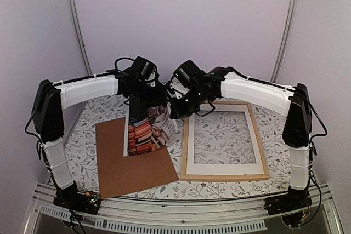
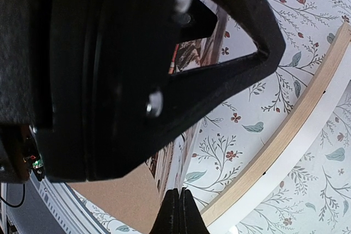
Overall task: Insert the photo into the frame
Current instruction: Pass from the right arm to the left
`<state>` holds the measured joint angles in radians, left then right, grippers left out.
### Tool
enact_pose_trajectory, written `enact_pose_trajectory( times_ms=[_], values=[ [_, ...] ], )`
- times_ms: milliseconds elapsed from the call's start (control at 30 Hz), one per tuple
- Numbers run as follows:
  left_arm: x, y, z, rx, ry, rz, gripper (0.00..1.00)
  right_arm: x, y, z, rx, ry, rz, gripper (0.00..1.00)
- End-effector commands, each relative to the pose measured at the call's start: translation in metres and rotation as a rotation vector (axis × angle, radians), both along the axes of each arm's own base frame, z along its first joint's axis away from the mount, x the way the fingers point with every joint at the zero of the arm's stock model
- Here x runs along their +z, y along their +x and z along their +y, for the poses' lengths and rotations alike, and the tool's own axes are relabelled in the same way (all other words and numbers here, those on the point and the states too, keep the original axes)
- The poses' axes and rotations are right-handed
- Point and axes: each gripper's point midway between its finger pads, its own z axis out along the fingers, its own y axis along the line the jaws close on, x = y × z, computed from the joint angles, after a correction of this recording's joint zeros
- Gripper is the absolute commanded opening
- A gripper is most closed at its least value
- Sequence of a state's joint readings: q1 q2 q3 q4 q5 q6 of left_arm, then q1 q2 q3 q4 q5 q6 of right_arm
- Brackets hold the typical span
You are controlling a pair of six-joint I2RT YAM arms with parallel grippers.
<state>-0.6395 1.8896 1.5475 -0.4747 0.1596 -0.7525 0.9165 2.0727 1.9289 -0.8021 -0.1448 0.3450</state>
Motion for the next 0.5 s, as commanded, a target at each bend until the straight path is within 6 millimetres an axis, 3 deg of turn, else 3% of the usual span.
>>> enact_pose_trajectory(
  times_ms=[0,233,467],
  values=[
    [0.0075,0.0008,-0.0034,-0.008,0.029,-0.035,0.5,-0.0068,-0.0033,0.0074,0.01,0.012,0.013,0.0],
    [0.0099,0.0013,-0.0051,-0.011,0.03,-0.045,0.33,-0.0078,-0.0039,0.0087,0.011,0.017,0.02,0.01],
    [0.0081,-0.0001,-0.0082,-0.023,0.022,-0.037,0.23,-0.0072,-0.0069,0.0139,0.023,0.038,0.031,0.03]
  ],
)
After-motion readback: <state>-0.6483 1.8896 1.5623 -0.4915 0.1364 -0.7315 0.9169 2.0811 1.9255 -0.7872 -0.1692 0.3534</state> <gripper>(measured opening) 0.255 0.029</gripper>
